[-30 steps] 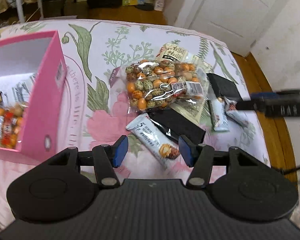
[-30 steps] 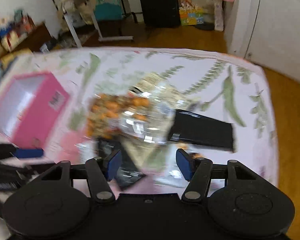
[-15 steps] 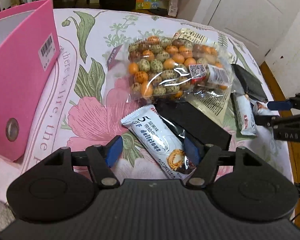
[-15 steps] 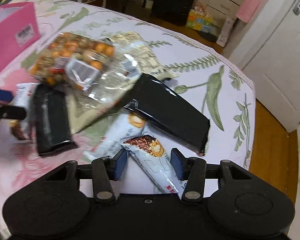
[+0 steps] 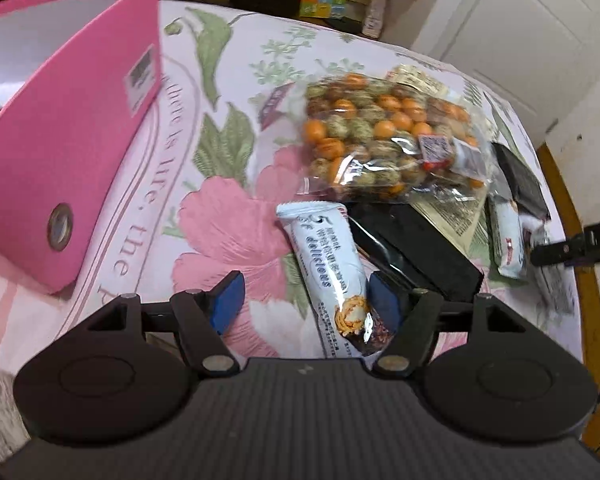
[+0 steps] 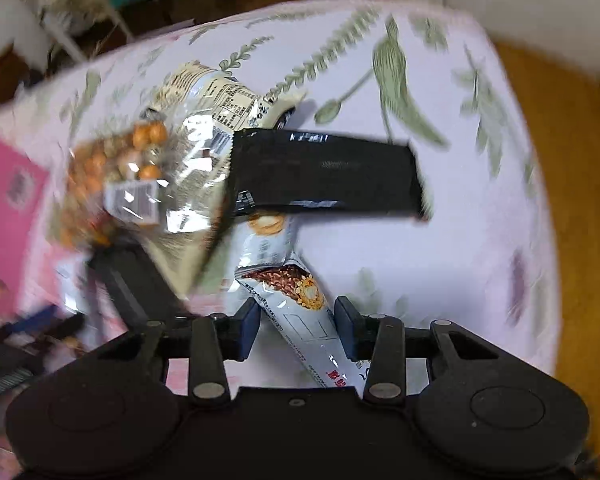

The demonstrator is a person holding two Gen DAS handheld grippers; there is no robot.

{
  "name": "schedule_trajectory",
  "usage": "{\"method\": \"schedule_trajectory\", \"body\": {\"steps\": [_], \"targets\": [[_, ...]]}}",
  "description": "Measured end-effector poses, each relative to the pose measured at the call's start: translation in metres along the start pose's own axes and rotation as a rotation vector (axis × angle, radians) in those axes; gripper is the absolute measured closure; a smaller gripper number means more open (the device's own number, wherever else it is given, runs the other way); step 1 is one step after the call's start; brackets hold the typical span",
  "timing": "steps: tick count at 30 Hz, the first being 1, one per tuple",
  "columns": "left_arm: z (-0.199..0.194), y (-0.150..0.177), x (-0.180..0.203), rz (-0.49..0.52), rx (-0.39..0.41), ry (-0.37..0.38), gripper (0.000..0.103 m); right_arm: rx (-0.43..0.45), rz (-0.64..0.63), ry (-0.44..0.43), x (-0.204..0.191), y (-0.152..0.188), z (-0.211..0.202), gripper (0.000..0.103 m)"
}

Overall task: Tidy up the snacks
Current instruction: 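Return the left gripper to the pile and grasp another white wafer roll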

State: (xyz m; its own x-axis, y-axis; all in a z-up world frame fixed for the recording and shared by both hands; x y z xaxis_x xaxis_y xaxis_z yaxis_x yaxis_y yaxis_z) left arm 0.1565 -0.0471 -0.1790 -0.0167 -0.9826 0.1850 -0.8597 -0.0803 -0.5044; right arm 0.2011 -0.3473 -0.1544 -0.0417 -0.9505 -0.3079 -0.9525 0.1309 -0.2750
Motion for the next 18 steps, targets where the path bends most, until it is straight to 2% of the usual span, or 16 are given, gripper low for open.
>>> {"method": "schedule_trajectory", "body": {"steps": [4, 5, 7, 8, 9, 10, 11, 13, 18], "targets": [[0.001, 0.002, 0.003, 0.018, 0.011, -0.008, 0.035, -0.008, -0.085, 0.062, -0.005, 0.004, 0.009, 0.055], [0.001, 0.002, 0.004, 0.026, 0.016, -0.009, 0.035, -0.022, -0.106, 0.069, -0.005, 0.006, 0.013, 0.049], [0.001, 0.002, 0.005, 0.036, 0.021, 0.007, 0.046, -0.062, -0.148, 0.058, -0.003, 0.011, 0.020, 0.040], [0.001, 0.002, 0.006, 0.041, 0.020, 0.017, 0.051, -0.070, -0.165, 0.063, -0.002, 0.013, 0.022, 0.040], [0.000, 0.002, 0.006, 0.045, 0.017, 0.034, 0.062, -0.069, -0.187, 0.068, -0.002, 0.016, 0.023, 0.040], [-0.001, 0.002, 0.007, 0.051, 0.015, 0.054, 0.071, -0.068, -0.207, 0.069, -0.003, 0.018, 0.023, 0.042], [-0.002, 0.002, 0.008, 0.058, 0.014, 0.069, 0.073, -0.065, -0.210, 0.076, -0.003, 0.019, 0.022, 0.055], [-0.005, 0.002, 0.011, 0.082, 0.018, 0.069, 0.076, -0.065, -0.183, 0.072, -0.002, 0.017, 0.017, 0.068], [-0.012, -0.001, 0.006, 0.083, -0.004, 0.095, 0.077, -0.086, -0.067, 0.008, -0.003, 0.013, 0.003, 0.069]]}}
Point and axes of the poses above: each gripper's, at about its wrist camera, not at the fingertips, and z roughly the way its jaws point, x to its right, y to its underside, the point moved 1 cm from there along z, roughly the way its jaws point, and after that the axes turned 7 degrees about -y, right-handed, at the moved point
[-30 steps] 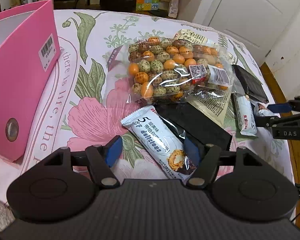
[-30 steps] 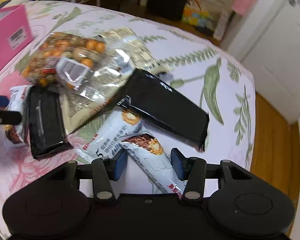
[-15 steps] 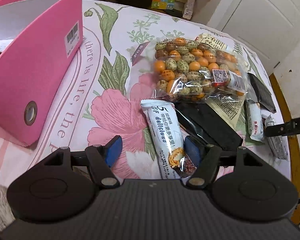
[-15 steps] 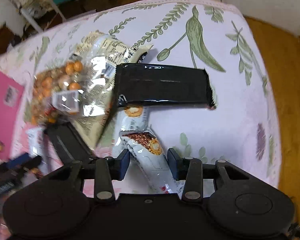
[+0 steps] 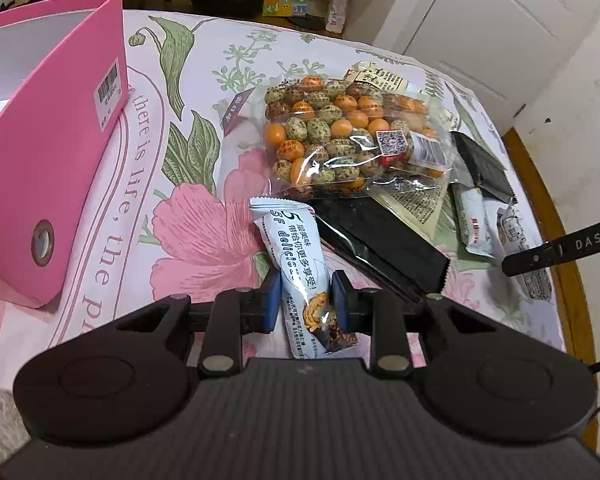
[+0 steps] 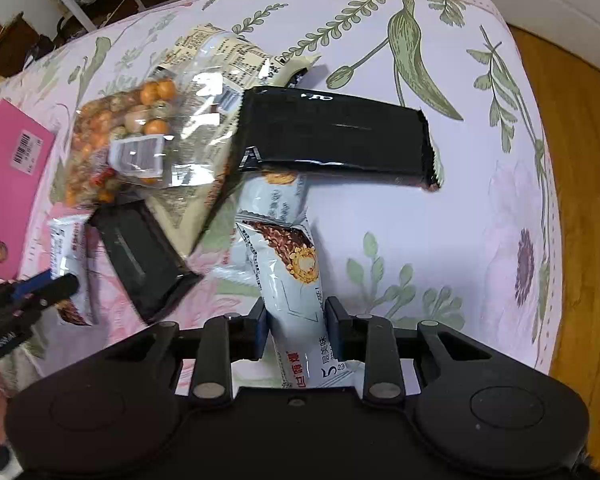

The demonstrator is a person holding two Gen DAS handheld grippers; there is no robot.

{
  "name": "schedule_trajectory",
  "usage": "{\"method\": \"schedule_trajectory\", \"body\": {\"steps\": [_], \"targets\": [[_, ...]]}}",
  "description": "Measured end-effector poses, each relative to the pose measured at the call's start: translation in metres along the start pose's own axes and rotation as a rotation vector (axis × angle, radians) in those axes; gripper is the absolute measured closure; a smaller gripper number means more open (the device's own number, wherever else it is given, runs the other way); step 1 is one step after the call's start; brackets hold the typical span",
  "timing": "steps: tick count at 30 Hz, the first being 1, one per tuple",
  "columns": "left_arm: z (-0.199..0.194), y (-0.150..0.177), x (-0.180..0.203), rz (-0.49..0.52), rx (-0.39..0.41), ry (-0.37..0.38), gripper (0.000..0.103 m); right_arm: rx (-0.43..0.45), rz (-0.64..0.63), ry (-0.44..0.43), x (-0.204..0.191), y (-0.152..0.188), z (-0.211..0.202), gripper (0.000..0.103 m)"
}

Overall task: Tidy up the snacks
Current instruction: 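Return the left gripper to the pile and grasp another white wafer roll, then carry the wafer roll into the pink box and open the left gripper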

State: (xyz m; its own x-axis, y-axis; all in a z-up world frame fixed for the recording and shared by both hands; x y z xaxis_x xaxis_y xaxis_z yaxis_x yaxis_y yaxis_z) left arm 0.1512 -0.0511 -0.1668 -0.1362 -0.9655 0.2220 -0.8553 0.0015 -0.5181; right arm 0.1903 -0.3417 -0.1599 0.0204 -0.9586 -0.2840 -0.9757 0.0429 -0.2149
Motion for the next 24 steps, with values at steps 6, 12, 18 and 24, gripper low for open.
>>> {"method": "schedule_trajectory", "body": {"steps": [6, 12, 18, 24], "targets": [[-0.020, -0.003, -0.009, -0.010, 0.006, 0.011, 0.077, 0.006, 0.000, -0.028, -0.024, 0.005, -0.013, 0.069], [-0.043, -0.005, -0.016, -0.004, 0.012, 0.002, 0.077, 0.016, -0.001, -0.161, -0.055, 0.008, -0.026, 0.069], [-0.057, 0.001, -0.025, -0.004, -0.005, -0.029, 0.077, -0.005, -0.020, -0.301, -0.097, 0.015, -0.030, 0.069], [-0.081, 0.005, -0.041, -0.034, -0.018, -0.008, 0.077, -0.013, -0.102, -0.327, -0.137, 0.024, -0.029, 0.069]]}}
Point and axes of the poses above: each gripper's, at about its wrist camera, not at the fingertips, and z roughly the way its jaws point, x to its right, y to its underside, the point moved 1 cm from there along z, roughly the way its jaws point, and after that the axes turned 7 degrees about -y, right-handed, at the moved point
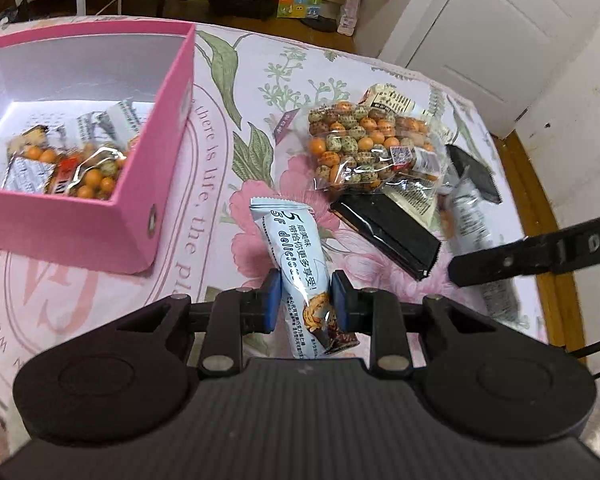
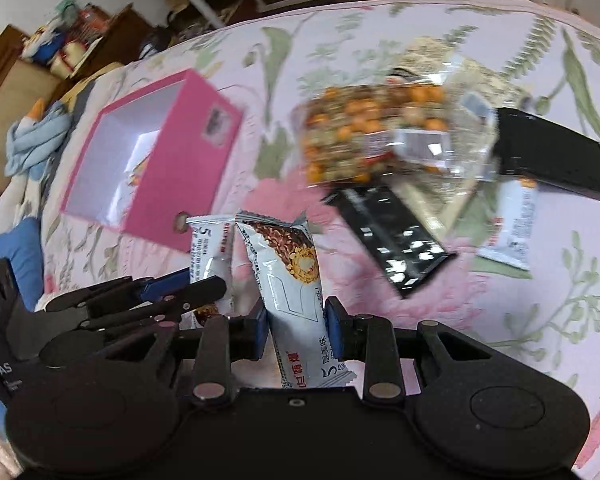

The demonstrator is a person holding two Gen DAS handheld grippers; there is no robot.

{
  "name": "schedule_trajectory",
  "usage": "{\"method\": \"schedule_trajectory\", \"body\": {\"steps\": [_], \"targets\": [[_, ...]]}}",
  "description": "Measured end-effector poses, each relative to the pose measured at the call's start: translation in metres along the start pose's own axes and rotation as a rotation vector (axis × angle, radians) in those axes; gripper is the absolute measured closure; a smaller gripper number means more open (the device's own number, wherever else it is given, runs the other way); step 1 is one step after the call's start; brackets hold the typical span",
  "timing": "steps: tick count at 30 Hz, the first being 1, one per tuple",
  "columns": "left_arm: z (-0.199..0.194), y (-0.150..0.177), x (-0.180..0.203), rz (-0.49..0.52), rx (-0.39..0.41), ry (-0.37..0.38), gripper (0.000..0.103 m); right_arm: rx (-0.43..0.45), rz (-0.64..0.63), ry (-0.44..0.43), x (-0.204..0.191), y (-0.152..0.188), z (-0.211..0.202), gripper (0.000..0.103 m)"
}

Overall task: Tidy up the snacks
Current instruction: 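Carry the wafer roll into the pink box and open the left gripper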

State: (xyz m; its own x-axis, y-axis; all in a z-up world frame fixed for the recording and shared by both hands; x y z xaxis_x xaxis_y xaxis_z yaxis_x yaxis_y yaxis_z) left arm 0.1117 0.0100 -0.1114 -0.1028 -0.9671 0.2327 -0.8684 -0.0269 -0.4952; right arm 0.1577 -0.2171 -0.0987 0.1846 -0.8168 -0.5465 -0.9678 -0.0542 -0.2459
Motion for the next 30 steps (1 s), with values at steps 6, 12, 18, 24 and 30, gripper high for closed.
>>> {"method": "schedule_trajectory", "body": {"steps": [6, 12, 18, 24, 30], "targets": [[-0.035, -0.006, -0.020, -0.024, -0.007, 0.037, 0.077, -0.012, -0.030, -0.080, -0.031, 0.004, 0.004, 0.069], [-0.067, -0.029, -0.038, -0.036, 0.055, 0.023, 0.077, -0.048, -0.111, -0.077, -0.084, -0.017, 0.018, 0.069], [-0.102, -0.058, -0.071, -0.035, 0.155, -0.047, 0.077, -0.004, -0.224, -0.077, -0.139, -0.052, 0.031, 0.069], [-0.113, -0.080, -0.105, -0.019, 0.227, -0.094, 0.078, 0.053, -0.201, -0.149, -0.155, -0.080, 0.063, 0.069], [-0.076, -0.096, -0.143, -0.074, 0.198, -0.125, 0.085, 0.079, -0.172, -0.159, -0.166, -0.104, 0.105, 0.069]]}}
Point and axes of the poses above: each gripper's, at about its wrist camera, not at the fingertips, and z roughly the way its jaws point, x to its right, y to its underside, the point moved 1 cm from there along z, roughly the way its jaws point, and after that the axes turned 7 degrees about -y, right-handed, at the moved point
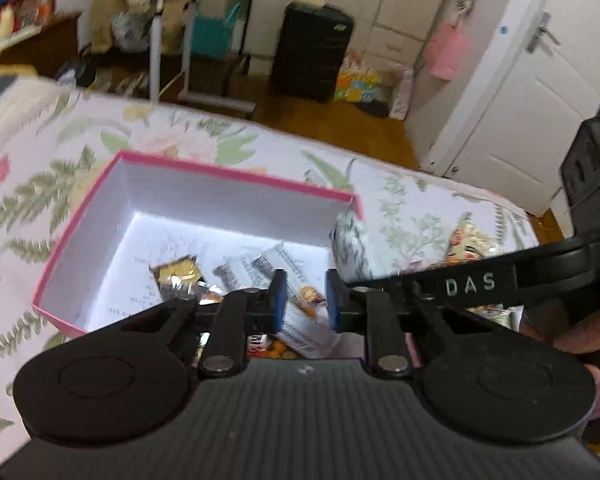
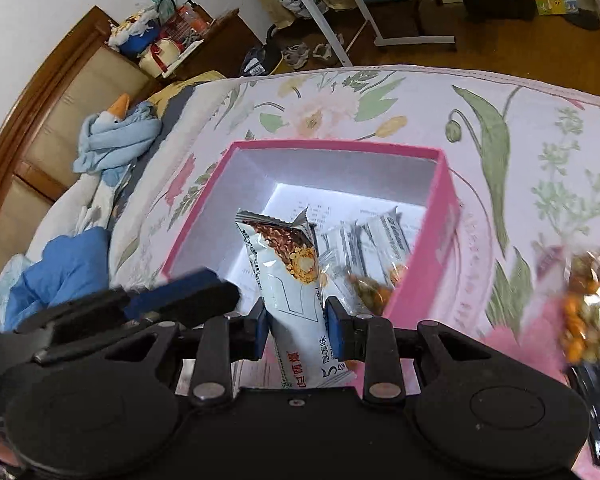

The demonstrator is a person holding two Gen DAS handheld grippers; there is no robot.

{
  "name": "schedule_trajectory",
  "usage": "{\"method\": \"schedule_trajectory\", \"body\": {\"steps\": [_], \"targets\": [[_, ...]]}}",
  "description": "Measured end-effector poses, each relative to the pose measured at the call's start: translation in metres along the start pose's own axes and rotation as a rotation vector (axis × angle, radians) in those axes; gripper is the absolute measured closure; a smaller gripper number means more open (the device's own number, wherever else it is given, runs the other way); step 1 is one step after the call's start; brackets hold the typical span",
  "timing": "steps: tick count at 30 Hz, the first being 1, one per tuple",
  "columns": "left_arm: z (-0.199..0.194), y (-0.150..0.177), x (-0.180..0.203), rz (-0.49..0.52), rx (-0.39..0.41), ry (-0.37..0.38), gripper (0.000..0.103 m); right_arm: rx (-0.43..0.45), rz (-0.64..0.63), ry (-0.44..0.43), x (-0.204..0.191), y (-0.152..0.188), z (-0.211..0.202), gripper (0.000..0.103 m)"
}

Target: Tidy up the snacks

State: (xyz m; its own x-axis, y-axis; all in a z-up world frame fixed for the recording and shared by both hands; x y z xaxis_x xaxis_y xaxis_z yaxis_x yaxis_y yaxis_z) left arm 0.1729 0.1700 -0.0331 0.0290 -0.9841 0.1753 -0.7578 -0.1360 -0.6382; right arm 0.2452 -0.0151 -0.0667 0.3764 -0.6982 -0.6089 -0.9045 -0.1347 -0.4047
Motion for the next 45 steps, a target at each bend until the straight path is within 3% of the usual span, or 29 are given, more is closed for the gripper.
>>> {"method": "schedule_trajectory", "body": {"steps": [5, 6, 7, 10, 13, 17, 22, 25, 27, 32, 40, 43, 45], "targets": [[0.032, 0.005, -0.020, -0.035, -0.048, -0.035, 0.085, -0.011, -0.040, 0.067, 0.002, -0.014, 0.036, 0.066], [0.034, 0.008, -0.023, -0.046, -0.063, -0.040, 0.083, -0.011, -0.050, 0.085, 0.003, -0.015, 0.040, 0.063], [0.036, 0.009, -0.026, -0.054, -0.074, -0.044, 0.080, -0.002, -0.061, 0.107, 0.002, -0.014, 0.042, 0.052], [0.029, 0.012, -0.025, -0.033, -0.076, -0.049, 0.074, 0.030, -0.126, 0.157, -0.003, -0.012, 0.035, 0.050], [0.013, 0.014, -0.015, 0.021, -0.051, -0.057, 0.068, 0.068, -0.194, 0.162, -0.015, -0.004, 0.007, 0.048], [-0.013, 0.016, 0.004, 0.078, -0.027, -0.016, 0.058, 0.129, -0.264, 0.201, -0.027, 0.015, -0.055, 0.042], [-0.036, 0.019, 0.043, 0.141, 0.016, 0.051, 0.044, 0.273, -0.295, 0.271, -0.017, 0.038, -0.144, 0.033], [-0.038, 0.025, 0.073, 0.180, 0.042, 0.083, 0.037, 0.298, -0.257, 0.331, 0.005, 0.045, -0.177, 0.032], [-0.033, 0.030, 0.094, 0.207, 0.045, 0.094, 0.033, 0.268, -0.205, 0.343, 0.027, 0.049, -0.190, 0.032], [-0.004, 0.039, 0.126, 0.187, 0.022, 0.135, 0.029, 0.272, -0.084, 0.366, 0.091, 0.056, -0.199, 0.031], [0.081, 0.063, 0.155, -0.012, -0.153, 0.197, 0.031, 0.318, 0.116, 0.394, 0.197, 0.063, -0.171, 0.030], [0.110, 0.078, 0.164, -0.072, -0.190, 0.187, 0.033, 0.335, 0.164, 0.376, 0.222, 0.067, -0.161, 0.030], [0.124, 0.089, 0.164, -0.144, -0.218, 0.222, 0.033, 0.353, 0.184, 0.351, 0.232, 0.068, -0.156, 0.030]]}}
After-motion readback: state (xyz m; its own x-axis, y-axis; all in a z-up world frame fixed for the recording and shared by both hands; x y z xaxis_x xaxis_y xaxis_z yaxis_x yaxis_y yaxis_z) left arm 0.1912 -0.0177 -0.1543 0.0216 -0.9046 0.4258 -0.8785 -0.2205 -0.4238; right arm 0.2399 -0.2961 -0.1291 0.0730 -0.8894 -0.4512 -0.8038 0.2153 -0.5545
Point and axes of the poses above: each gripper's, at about its wrist camera, not at the fingertips, and z roughly the way its jaws point, x to its right, y to its underside, the point moved 1 cm from there along z, roughly the way its jaws point, and after that the axes turned 7 degrees about -y, right-handed, at the moved point
